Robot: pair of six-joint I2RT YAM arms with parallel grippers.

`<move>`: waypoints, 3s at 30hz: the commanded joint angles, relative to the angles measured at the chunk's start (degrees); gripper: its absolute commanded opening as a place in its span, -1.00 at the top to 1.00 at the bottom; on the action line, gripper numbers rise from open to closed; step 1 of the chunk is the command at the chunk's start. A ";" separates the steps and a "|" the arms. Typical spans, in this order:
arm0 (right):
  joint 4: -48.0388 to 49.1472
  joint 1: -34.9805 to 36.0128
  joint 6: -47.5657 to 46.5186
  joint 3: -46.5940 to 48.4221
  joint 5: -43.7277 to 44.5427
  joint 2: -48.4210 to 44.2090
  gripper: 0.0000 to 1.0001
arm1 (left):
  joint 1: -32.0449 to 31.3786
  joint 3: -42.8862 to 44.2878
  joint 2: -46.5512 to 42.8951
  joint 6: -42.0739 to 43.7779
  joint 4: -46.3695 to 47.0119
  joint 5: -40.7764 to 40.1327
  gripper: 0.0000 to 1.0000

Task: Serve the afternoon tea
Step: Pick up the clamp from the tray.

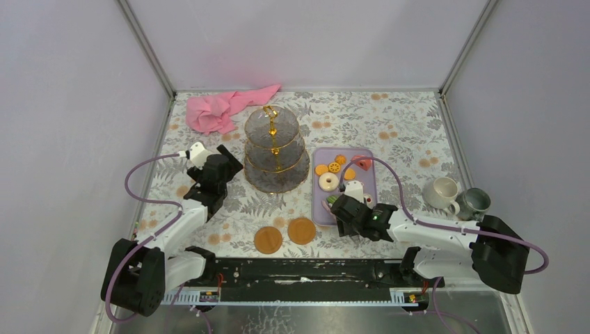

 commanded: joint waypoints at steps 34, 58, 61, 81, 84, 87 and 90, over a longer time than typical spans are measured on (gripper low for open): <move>0.57 1.70 1.65 -0.51 1.15 -1.65 0.04 | -0.28 -1.64 -2.18 -0.46 1.81 -1.42 -1.00; -4.77 2.73 3.85 2.13 -0.68 -4.29 0.13 | -0.29 -1.03 -2.16 0.23 1.69 -1.53 -1.00; -5.67 3.05 3.85 3.10 -0.33 -4.31 0.14 | -0.27 -1.07 -2.15 0.25 1.65 -1.58 -1.00; -6.04 4.72 6.32 0.95 -0.53 -5.01 -0.04 | -0.32 -1.21 -2.41 0.36 1.54 -1.58 -1.00; -6.41 5.75 7.26 0.95 -0.15 -4.86 -0.04 | -0.31 -1.32 -2.47 0.26 1.41 -1.56 -1.00; -7.00 6.93 8.46 0.95 0.47 -4.66 -0.04 | -0.31 -1.32 -2.59 0.25 1.35 -1.51 -1.00; -7.76 8.09 9.53 0.86 1.20 -4.77 -0.04 | -0.30 -1.33 -2.82 0.33 1.20 -1.56 -1.00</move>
